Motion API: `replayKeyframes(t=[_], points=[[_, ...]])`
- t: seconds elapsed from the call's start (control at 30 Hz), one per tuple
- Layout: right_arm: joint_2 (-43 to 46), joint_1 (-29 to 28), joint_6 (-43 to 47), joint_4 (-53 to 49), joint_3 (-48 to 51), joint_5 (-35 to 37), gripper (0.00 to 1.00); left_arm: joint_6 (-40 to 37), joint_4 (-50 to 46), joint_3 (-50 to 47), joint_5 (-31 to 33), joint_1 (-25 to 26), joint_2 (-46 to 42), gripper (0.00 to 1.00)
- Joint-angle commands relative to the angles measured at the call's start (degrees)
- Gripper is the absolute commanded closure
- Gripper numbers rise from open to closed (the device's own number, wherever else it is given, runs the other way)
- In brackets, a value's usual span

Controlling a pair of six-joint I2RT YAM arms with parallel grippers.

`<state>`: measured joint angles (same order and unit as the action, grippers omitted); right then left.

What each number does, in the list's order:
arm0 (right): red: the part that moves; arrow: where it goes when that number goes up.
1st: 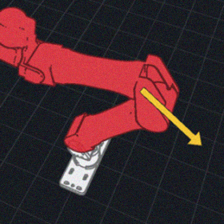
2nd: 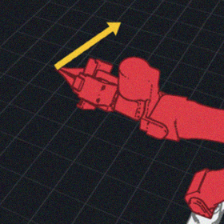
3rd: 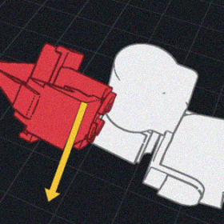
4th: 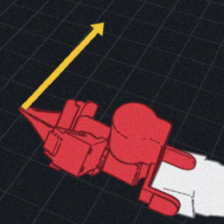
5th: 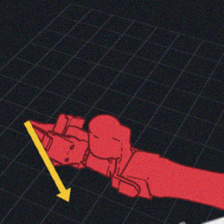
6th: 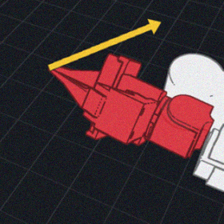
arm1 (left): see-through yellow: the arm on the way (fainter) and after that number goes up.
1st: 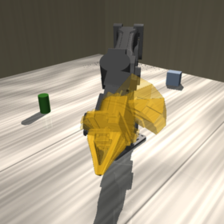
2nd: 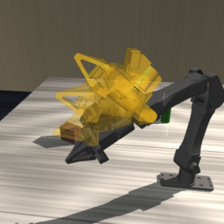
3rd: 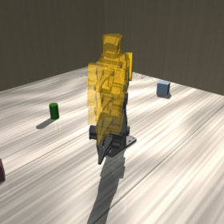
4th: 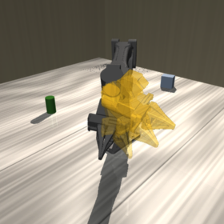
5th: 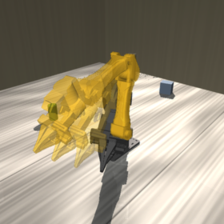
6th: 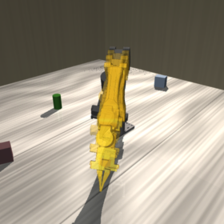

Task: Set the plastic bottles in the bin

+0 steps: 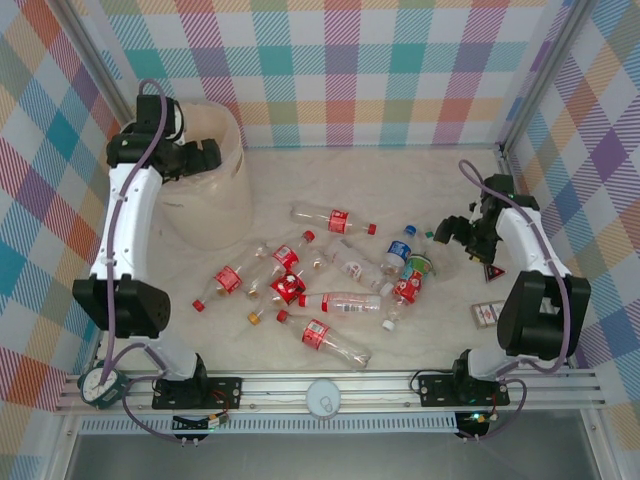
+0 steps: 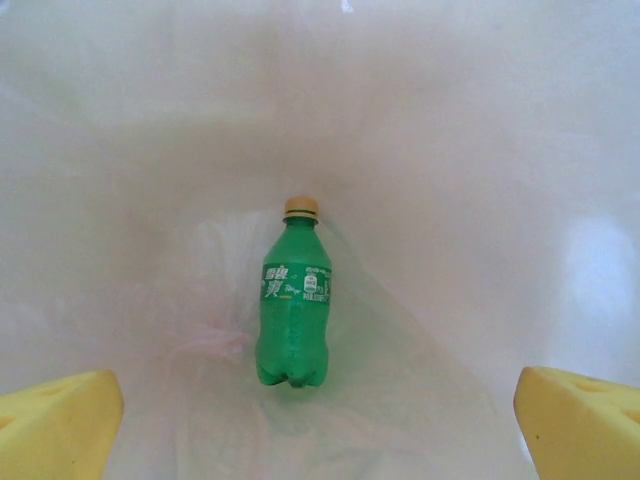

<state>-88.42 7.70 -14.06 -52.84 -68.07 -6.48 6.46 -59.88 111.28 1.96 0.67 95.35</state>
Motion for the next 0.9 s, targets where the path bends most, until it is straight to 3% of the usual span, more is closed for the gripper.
replayKeyframes(t=[0.0, 0.57, 0.7, 0.87], points=[[-1.8, -0.6, 0.9, 1.9, 1.1, 0.0, 0.13, 1.3, -0.9, -3.8, -1.5, 0.2, -5.1, 0.00], [-11.6, -3.2, 0.2, 9.1, 5.7, -3.0, 0.11, 5.5, 3.1, -7.4, 0.5, 0.3, -16.1, 0.00], [-13.1, -3.3, 0.4, 9.8, 5.6, -2.4, 0.19, 6.9, 2.5, -5.0, 0.6, 0.2, -18.3, 0.00], [-11.0, -3.2, 0.5, 8.3, 4.1, -1.2, 0.33, 12.0, 4.5, -6.7, -4.8, 1.5, -23.1, 0.00]])
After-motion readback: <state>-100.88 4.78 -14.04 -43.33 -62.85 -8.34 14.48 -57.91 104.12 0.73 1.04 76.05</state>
